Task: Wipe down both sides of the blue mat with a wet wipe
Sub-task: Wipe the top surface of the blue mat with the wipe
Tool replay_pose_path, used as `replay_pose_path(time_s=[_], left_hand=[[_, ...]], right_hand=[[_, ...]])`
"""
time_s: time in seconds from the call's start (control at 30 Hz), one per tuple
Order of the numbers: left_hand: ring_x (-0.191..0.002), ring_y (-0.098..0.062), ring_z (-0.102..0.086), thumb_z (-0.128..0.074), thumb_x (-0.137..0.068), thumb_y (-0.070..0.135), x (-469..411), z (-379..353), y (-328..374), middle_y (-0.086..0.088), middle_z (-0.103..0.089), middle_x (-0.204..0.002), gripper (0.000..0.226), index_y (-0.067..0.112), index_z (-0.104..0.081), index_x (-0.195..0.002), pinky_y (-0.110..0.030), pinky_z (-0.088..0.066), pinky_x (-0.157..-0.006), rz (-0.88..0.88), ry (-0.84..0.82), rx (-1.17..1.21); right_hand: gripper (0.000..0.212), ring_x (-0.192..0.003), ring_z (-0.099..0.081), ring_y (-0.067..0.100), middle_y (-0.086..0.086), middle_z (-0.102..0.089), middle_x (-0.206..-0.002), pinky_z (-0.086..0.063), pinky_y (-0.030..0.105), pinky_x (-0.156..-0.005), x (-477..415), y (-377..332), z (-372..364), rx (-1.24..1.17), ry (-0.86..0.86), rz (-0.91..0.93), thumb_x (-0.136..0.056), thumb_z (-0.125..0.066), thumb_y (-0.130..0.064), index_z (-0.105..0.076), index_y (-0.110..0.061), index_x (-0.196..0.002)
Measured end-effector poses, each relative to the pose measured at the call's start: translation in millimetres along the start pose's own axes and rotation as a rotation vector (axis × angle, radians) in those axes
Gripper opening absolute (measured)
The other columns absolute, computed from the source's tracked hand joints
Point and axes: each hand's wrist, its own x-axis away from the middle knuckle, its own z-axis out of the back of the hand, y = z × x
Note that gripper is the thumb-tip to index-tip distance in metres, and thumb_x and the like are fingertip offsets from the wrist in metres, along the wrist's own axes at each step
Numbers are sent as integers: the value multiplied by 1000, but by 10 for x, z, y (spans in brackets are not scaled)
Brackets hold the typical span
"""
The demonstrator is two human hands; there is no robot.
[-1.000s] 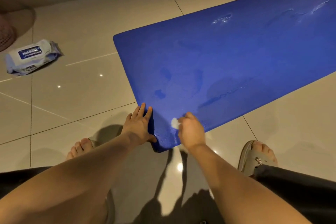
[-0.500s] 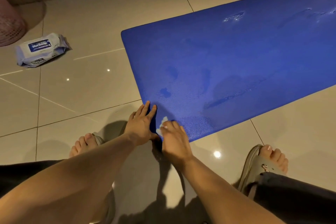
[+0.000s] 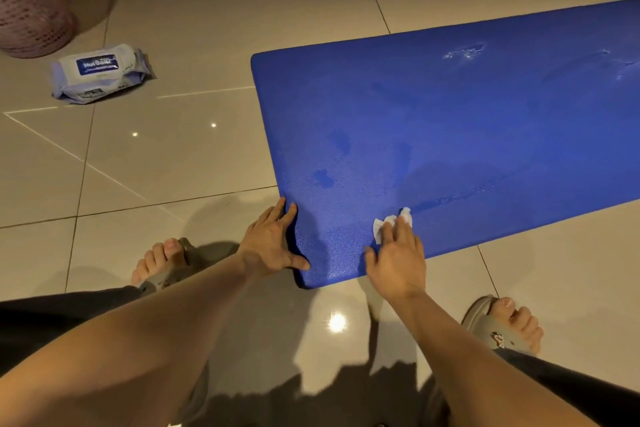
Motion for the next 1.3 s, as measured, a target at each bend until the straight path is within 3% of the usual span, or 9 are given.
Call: replay_pose_path(time_s=[0.23,0.37,0.47,0.67,0.83,0.97,1.1,1.2,1.3], left_hand=[[-156,-22,-5,-79,-60,73,137,-229,96,-1,2,-170,141,20,2,-162,-40,-15,-125,73,132,-6],[-154,-25,-19,-67,-63,79,329,-446,44,-5,-18,-167,126,15,-19,-161,-43,-20,-124,119,278,78],[-153,-28,-18,-53,-46,91,362,-465,98,-1,-23,-166,140,16,-22,-160,-45,-18,-123,129,243,182],[-153,-30,-5,-83,-53,72,314,-463,228,6,-18,-165,139,21,-11,-160,-47,-12,-122,183,143,142],[-154,-27,-1,-84,-56,68,322,-443,290,7,-12,-167,138,23,-7,-161,-46,-11,-123,220,134,125],[-155,-27,0,-83,-59,68,343,-471,278,6,-11,-168,136,22,-7,-162,-46,-11,-124,225,139,152],[-156,-27,1,-67,-84,39,372,-538,224,2,-9,-169,96,22,-13,-162,-46,-9,-125,161,212,128],[-156,-28,0,-80,-71,56,347,-538,214,2,-11,-169,117,22,-14,-162,-45,-9,-125,181,187,167],[-155,-28,-1,-82,-55,74,317,-530,210,4,-12,-168,140,21,-9,-162,-47,-10,-123,198,148,178]], right_hand=[[70,-156,-1,28,13,6,-168,-21,40,-123,149,-643,-127,-211,-67,290,-97,-44,-44,-33,-1,-151],[66,-154,16,14,1,16,-166,-4,38,-126,115,-681,-83,-45,-229,571,-107,-29,-41,-11,-7,-160],[69,-154,14,12,1,9,-169,-4,41,-126,21,-555,-36,65,-180,659,-102,-15,-49,-15,-12,-160],[74,-155,-8,22,10,-10,-167,-27,51,-117,-199,76,45,127,-23,350,-96,-15,-57,-29,-14,-155],[92,-154,-10,28,13,-11,-167,-22,44,-122,-168,15,76,36,-35,115,-90,-3,-72,-28,-11,-154],[82,-155,-8,27,14,1,-168,-24,41,-121,-101,-538,-49,-75,-52,319,-94,-12,-61,-33,-7,-152],[64,-154,12,14,4,8,-169,-4,40,-126,-29,-893,-170,81,-180,655,-106,-19,-43,-11,-11,-161],[65,-155,6,16,3,-2,-169,-11,45,-125,-158,-683,-167,169,-81,822,-103,-42,-33,-18,-12,-160],[72,-155,-13,20,8,-12,-168,-26,48,-120,-387,-220,-19,93,5,621,-85,-53,-8,-35,-13,-154]])
